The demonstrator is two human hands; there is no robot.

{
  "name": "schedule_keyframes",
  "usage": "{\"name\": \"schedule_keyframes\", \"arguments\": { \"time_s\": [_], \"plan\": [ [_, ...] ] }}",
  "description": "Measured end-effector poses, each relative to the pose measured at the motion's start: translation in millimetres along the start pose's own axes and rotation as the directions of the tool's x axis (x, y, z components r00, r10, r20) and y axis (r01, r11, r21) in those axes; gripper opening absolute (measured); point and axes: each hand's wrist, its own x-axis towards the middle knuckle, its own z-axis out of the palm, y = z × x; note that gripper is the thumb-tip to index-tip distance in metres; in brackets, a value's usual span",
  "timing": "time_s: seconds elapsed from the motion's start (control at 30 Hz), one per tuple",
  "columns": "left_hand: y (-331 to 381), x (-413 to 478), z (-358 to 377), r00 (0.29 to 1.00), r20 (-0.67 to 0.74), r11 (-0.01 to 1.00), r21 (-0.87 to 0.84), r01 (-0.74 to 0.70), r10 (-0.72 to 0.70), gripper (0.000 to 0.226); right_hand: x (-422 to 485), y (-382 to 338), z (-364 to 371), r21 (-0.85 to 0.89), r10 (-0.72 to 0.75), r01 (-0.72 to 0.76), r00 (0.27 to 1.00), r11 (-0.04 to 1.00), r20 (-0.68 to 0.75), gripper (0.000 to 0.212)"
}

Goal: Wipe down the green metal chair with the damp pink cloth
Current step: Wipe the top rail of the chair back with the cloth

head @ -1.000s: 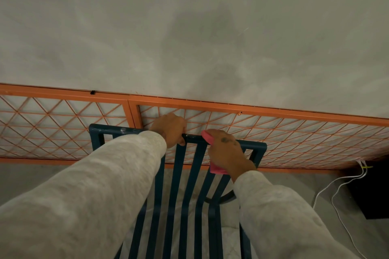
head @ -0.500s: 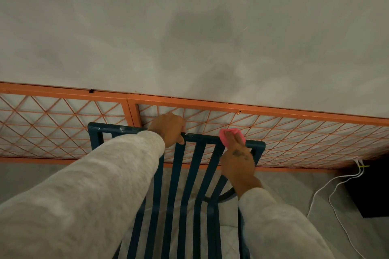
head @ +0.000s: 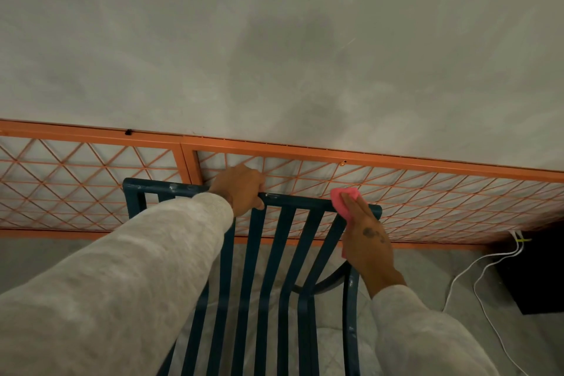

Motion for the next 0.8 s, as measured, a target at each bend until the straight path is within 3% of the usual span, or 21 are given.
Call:
{"name": "schedule_keyframes", "arguments": {
  "time_s": [0.1, 0.17, 0.27, 0.37, 0.47, 0.67, 0.8],
  "plan": [
    [0, 0, 0, 1.000, 0.002, 1.000, 0.015, -0.004, 0.004, 0.026, 8, 0, -6, 0.003, 0.170, -0.170, 0.985, 0.985, 0.027, 0.075],
    [0, 0, -1, 1.000, 0.004, 1.000, 0.021, -0.005, 0.005, 0.027, 6, -12, -2, 0.008, 0.203, -0.203, 0.979, 0.979, 0.015, 0.075],
    [0, 1, -1, 1.000, 0.004, 0.999, 0.029, -0.013, 0.013, 0.026, -2, -35, 12, 0.051, 0.147, -0.147, 0.989, 0.988, -0.006, 0.065],
    [-1, 0, 0, 1.000, 0.006, 0.999, 0.033, -0.019, 0.019, 0.026, -8, -58, 23, 0.088, 0.087, -0.093, 0.994, 0.992, 0.069, 0.060],
    [-2, 1, 2, 1.000, 0.010, 0.998, 0.051, -0.030, 0.030, 0.029, -1, -78, 20, 0.215, 0.151, -0.177, 0.980, 0.961, 0.132, 0.043],
    [-11, -1, 0, 0.993, 0.071, 0.993, 0.056, -0.100, 0.096, 0.026, 6, -78, 8, 0.496, 0.156, -0.223, 0.972, 0.839, 0.173, 0.036],
    [-36, -11, -13, 0.995, 0.066, 0.995, 0.064, -0.076, 0.072, 0.052, -5, -71, 13, 0.493, 0.123, -0.196, 0.976, 0.848, 0.177, 0.041]
  ]
}}
